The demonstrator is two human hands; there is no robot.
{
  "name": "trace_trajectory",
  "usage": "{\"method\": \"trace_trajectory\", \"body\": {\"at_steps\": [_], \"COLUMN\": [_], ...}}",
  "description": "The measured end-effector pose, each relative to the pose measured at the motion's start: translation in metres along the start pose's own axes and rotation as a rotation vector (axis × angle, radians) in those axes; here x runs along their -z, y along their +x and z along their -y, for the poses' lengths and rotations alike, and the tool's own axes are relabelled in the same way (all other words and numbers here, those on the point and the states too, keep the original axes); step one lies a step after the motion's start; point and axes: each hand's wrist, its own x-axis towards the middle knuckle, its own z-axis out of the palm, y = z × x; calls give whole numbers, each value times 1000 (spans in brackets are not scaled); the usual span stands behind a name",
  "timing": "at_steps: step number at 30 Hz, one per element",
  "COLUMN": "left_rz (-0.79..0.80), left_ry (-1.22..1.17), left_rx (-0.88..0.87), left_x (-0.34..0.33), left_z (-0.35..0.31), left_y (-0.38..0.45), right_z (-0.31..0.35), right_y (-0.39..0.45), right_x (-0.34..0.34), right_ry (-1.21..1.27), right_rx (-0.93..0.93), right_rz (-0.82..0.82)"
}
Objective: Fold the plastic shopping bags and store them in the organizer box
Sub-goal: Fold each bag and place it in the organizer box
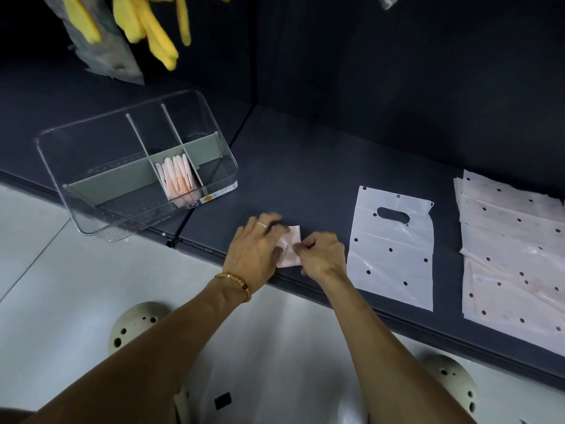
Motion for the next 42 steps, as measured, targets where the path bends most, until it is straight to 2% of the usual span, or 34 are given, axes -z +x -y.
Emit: {"method": "trace_trajectory", "body": {"at_steps": [3, 5, 7, 8, 10, 12, 14, 16, 18, 20, 24, 28, 31, 33, 35, 38, 40, 42], "left_rz": [157, 128, 87, 60, 5, 27, 35, 47, 112, 151, 176, 109, 51, 75, 91, 27, 48, 123], "left_ry": [89, 103, 106, 106, 105, 120, 143, 220, 328, 336, 141, 86, 102, 124, 98, -17, -22, 95], "left_rx": [-187, -186, -155, -149, -144, -111, -89, -143, -284, -395, -368, -373, -279, -206, -135, -16, -43, -135], "left_x": [-2, -3, -2, -2, -4, -7, -7, -6, -7, -15, -25, -19, -8, -1, 0, -4, -7, -9], "left_z": [5, 5, 1, -1, -4, -5, -4, -6, -14, -18, -6, 9, 33, 45, 45, 26, 11, 0], "left_y": [2, 2, 0, -1, -3, -4, -4, -2, 0, 1, 3, 5, 9, 13, 15, 16, 18, 23], "right_z": [0, -6, -20, -29, -47, -63, -71, -74, -76, -76, -77, -75, -75, -76, -76, -75, -75, -76], "right_y": [1, -6, -19, -25, -35, -39, -38, -36, -34, -35, -33, -35, -35, -35, -35, -36, -35, -35], "right_x": [4, 5, 3, -1, -10, -19, -26, -29, -28, -27, -27, -25, -24, -25, -25, -26, -26, -26], "right_ry": [62, 33, -185, -307, -513, -632, -689, -713, -715, -718, -725, -726, -746, -752, -743, -742, -736, -730], "right_rx": [32, 177, 438, 558, 651, 586, 551, 545, 552, 565, 564, 567, 570, 567, 565, 566, 571, 575], "right_rz": [-13, -214, -463, -506, -382, -212, -159, -150, -141, -152, -136, -125, -134, -125, -128, -142, -159, -168]}}
